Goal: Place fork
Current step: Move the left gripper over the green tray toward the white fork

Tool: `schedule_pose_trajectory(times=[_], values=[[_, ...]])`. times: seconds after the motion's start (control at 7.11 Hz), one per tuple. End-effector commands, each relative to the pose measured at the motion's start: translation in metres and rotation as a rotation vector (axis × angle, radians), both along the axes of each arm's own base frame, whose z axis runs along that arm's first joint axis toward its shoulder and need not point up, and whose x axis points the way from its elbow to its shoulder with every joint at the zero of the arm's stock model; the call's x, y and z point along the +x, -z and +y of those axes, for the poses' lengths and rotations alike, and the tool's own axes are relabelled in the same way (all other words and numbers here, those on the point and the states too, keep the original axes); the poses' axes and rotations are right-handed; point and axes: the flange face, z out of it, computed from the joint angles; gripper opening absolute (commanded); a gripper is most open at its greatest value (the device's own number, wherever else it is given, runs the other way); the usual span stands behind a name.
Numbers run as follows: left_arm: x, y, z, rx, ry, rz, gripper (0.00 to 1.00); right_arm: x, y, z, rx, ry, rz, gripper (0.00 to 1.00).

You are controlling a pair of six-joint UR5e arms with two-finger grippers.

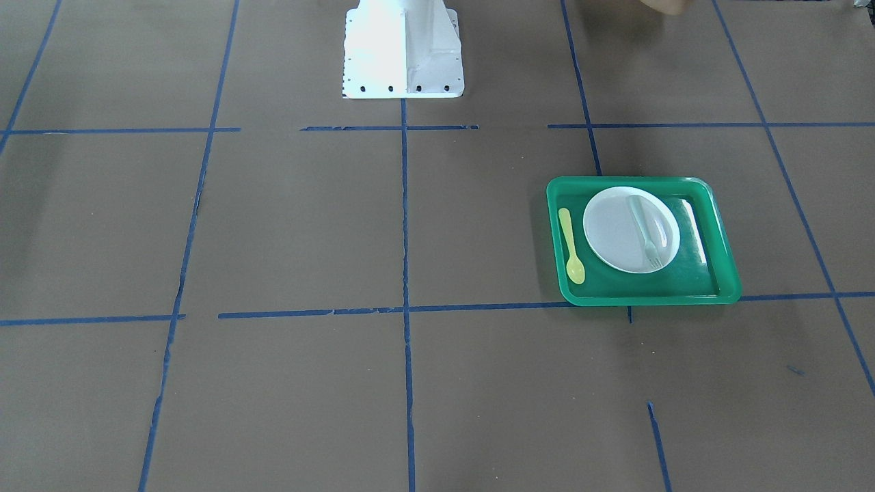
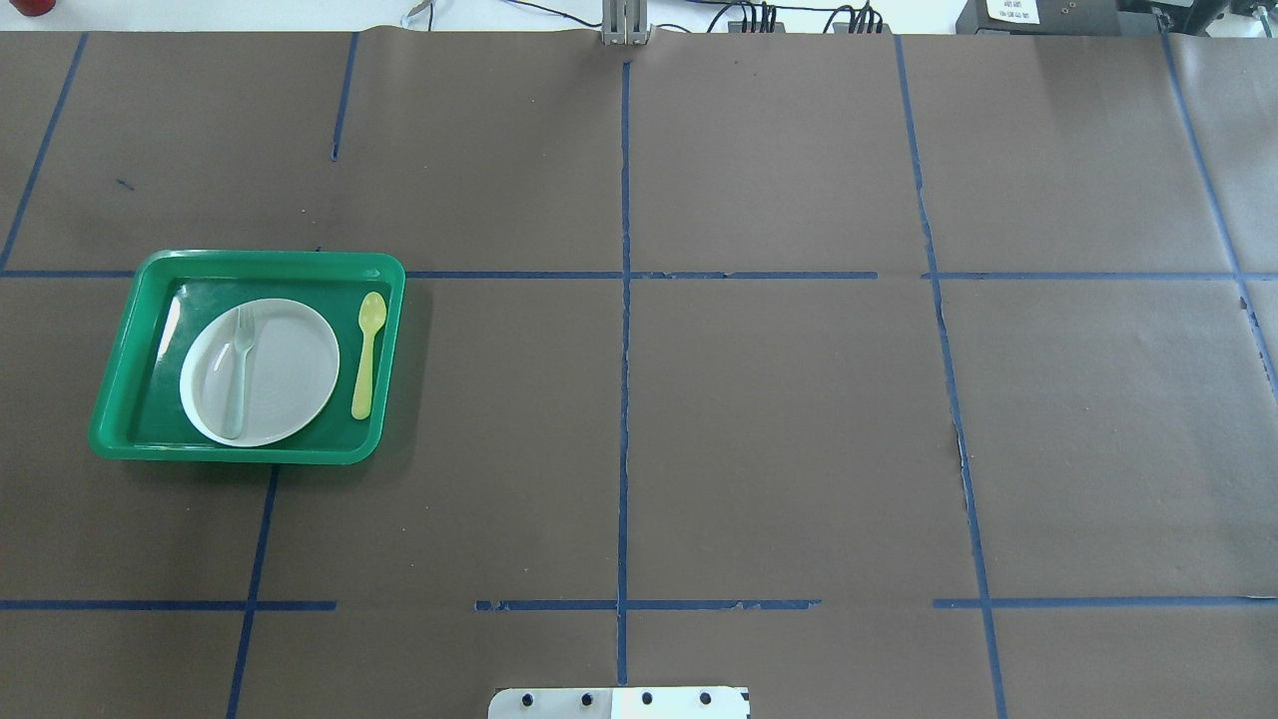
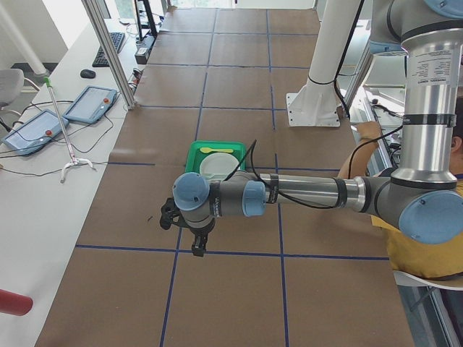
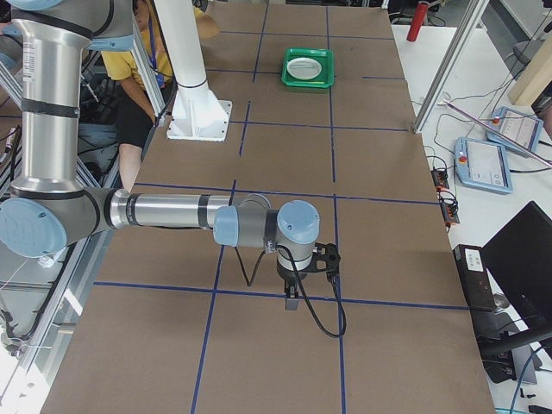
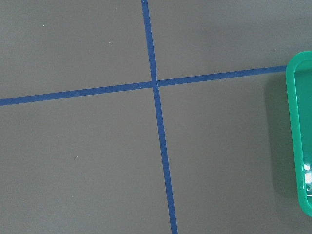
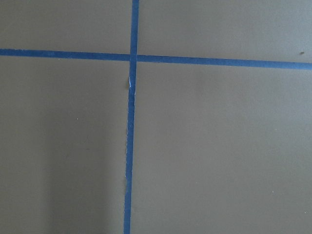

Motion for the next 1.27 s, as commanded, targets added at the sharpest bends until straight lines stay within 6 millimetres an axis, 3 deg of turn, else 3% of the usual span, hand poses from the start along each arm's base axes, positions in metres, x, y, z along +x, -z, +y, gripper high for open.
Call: schedule_pose_trajectory(times=[0.0, 0.14, 0.42, 0.56, 0.7, 0.84, 0.98, 1.12], values=[[-0.001, 0.003, -0.001, 0.001, 0.008, -0.005, 1.0, 0.0, 0.0, 0.0, 0.0, 0.0, 0.0, 1.0], [0.0, 0.003, -0.003, -0.008, 0.004, -0.009, 1.0, 0.0, 0.0, 0.0, -0.001, -0.001, 0.0, 1.0], [-0.002, -0.017, 0.002, -0.023, 0.008, -0.006, 1.0, 0.0, 0.0, 0.0, 0.0, 0.0, 0.0, 1.0], [-0.001, -0.012, 0.001, 0.023, 0.007, -0.005, 1.0, 0.0, 0.0, 0.0, -0.001, -0.001, 0.0, 1.0], [0.005, 0.006, -0.005, 0.028, 0.036, 0.003, 1.0, 0.0, 0.0, 0.0, 0.0, 0.0, 0.0, 1.0], [0.051, 0.042, -0.017, 0.039, 0.028, 0.016, 1.0, 0.0, 0.0, 0.0, 0.0, 0.0, 0.0, 1.0], [0.113, 0.082, -0.031, 0.022, 0.037, 0.037, 1.0, 0.0, 0.0, 0.0, 0.0, 0.0, 0.0, 1.0], [0.16, 0.104, -0.038, 0.019, 0.015, 0.061, 1.0, 0.0, 0.0, 0.0, 0.0, 0.0, 0.0, 1.0]])
